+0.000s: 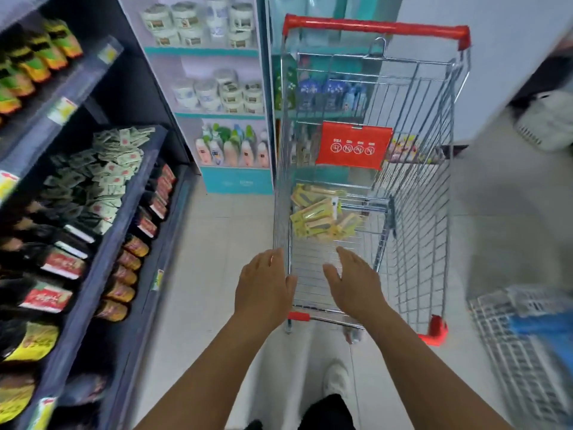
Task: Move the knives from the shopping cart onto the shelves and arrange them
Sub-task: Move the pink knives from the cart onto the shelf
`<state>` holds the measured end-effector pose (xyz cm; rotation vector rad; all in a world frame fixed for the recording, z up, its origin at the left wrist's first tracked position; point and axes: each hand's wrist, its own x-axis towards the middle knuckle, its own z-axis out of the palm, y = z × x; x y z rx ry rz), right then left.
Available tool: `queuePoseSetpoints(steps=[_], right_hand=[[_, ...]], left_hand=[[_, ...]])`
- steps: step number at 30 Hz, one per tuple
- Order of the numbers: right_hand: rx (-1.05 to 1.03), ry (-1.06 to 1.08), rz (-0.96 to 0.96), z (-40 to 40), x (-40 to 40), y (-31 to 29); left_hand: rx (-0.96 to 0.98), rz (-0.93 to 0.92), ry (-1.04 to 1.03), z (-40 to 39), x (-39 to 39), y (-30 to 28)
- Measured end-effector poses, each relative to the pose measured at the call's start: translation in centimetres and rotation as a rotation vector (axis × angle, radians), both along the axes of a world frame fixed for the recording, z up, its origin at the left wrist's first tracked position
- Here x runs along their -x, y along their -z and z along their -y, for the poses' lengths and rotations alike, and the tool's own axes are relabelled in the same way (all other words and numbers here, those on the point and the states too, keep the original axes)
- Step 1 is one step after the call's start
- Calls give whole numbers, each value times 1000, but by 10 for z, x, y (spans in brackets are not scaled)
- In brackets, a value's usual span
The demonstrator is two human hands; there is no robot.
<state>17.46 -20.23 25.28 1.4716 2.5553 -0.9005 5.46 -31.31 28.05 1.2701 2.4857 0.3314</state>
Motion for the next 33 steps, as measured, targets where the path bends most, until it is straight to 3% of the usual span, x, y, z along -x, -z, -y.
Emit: queuePoseSetpoints(steps=[14,22,33], right_hand=[[186,169,-37,-119,-39,132],[299,232,73,-148,-49,225],[257,332,215,-143,-72,303]], left_hand=[[251,156,65,-154,-43,141],[398,232,130,-191,-55,243],[343,297,26,-207,-100,315]])
